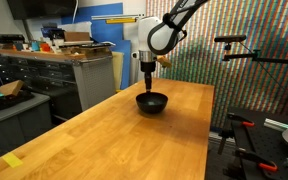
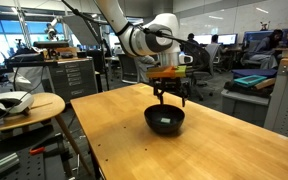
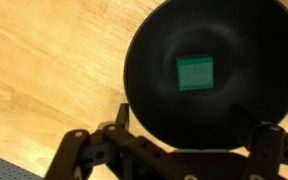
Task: Put the green block in the bowl
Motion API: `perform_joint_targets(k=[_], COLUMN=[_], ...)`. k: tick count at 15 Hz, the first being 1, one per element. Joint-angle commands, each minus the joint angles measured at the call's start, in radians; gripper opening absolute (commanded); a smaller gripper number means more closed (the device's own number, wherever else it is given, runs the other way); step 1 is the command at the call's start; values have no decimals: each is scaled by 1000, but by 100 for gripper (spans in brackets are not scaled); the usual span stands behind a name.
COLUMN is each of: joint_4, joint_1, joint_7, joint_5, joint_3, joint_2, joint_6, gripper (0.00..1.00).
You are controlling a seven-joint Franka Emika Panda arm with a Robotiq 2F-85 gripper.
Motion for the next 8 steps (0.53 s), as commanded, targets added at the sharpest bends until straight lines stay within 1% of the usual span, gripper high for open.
perform_joint_targets(k=[1, 6, 8], joint_4=[-33, -45, -42], joint_1=[6, 13, 7], joint_7=[133, 319, 372], joint_5=[65, 140, 187], joint_3=[-16, -41, -41], joint_2=[-95, -141, -152], joint_6=[-59, -88, -143], gripper=[100, 100, 100])
